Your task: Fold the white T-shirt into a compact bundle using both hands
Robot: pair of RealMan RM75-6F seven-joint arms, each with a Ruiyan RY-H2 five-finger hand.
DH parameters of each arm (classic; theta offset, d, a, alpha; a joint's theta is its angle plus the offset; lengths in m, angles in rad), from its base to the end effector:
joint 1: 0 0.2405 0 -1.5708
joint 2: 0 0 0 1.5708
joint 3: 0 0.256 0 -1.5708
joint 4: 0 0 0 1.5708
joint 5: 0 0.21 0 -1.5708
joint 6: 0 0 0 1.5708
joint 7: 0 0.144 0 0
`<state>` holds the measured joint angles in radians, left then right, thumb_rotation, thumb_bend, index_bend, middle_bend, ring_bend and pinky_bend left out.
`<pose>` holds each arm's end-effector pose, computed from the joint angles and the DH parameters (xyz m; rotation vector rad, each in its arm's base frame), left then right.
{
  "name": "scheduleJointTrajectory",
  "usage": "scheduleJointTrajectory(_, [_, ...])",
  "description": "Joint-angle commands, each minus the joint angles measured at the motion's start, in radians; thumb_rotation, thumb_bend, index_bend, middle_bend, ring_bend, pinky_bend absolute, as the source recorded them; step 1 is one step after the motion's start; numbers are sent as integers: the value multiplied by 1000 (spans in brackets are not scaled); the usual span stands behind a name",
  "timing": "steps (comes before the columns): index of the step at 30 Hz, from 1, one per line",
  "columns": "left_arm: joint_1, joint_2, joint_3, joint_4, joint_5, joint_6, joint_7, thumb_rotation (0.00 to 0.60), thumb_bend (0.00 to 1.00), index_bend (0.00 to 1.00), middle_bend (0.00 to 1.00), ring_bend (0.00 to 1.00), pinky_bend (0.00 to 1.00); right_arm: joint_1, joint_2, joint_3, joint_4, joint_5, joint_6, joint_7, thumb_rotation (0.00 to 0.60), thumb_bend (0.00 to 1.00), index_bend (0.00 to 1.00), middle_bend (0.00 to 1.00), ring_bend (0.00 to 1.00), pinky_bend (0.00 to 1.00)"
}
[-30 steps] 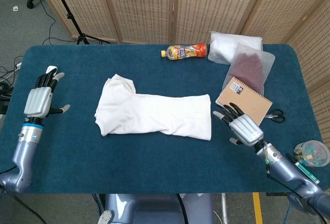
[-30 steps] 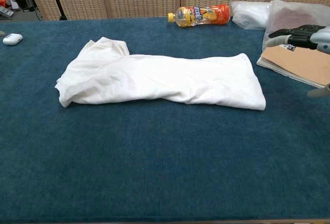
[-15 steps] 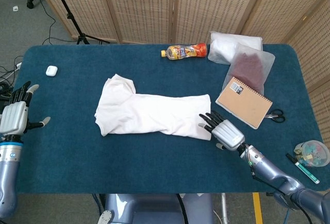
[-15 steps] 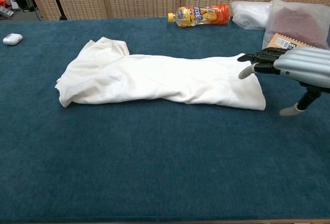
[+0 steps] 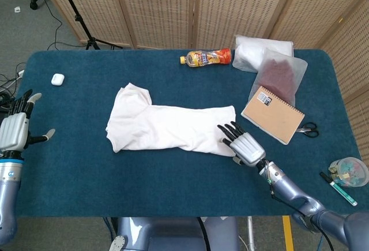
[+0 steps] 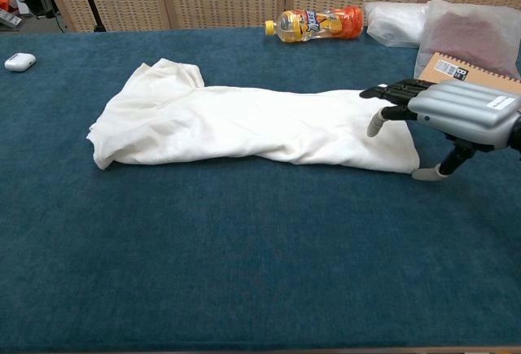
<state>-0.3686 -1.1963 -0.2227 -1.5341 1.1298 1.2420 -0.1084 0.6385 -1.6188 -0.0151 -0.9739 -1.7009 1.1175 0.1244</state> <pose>-0.2927 0.3021 0.1535 -1.1977 -1.0893 -1.0479 -0.2338 -0.3289 -0.0154 2.0891 -0.6308 0.9551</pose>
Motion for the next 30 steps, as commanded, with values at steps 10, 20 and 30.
scheduleJointTrajectory(10, [9,7,-11,4,7,-11,-24,600,214,0,0,0,0,14,-31,-5,35,17,-21,-53,600,362,320,15,0,0])
scheduleJointTrajectory(20, [14,10,-18,0,9,-17,-34,600,215,0,0,0,0,-4,-26,-29,70,10,8,-29,600,451,484,50,0,0])
scheduleJointTrajectory(30, [17,10,-21,-3,13,-22,-34,600,215,0,0,0,0,-18,-65,-50,186,-23,91,51,600,654,615,115,0,0])
